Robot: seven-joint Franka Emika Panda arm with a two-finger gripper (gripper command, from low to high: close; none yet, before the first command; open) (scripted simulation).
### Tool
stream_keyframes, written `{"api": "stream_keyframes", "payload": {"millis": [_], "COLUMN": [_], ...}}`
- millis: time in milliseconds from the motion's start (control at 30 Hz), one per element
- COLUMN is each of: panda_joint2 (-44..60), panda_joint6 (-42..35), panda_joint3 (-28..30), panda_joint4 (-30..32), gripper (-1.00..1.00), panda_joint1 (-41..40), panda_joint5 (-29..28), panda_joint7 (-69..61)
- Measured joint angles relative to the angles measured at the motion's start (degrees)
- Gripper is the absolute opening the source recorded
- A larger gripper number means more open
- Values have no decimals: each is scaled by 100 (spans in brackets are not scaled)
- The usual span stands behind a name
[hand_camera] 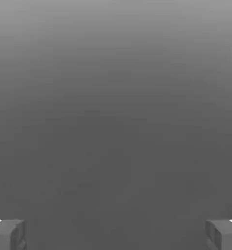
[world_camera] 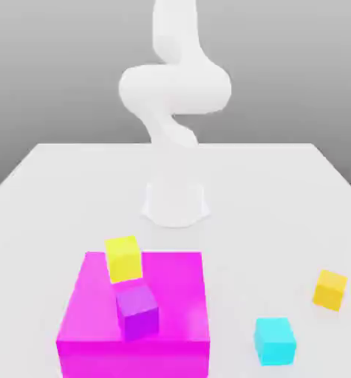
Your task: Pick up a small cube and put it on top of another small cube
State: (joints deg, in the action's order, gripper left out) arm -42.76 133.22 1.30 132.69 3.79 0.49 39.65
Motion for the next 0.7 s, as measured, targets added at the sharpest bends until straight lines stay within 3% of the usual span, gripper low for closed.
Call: {"api": "stream_keyframes", "payload": {"millis": [700], "panda_joint2": [2604], "panda_joint6": [1204], "panda_joint3": [679], "panda_joint4": [762], "gripper": [0], "panda_joint1": [2725], "panda_joint5": [689], "panda_joint7": [-5402]}}
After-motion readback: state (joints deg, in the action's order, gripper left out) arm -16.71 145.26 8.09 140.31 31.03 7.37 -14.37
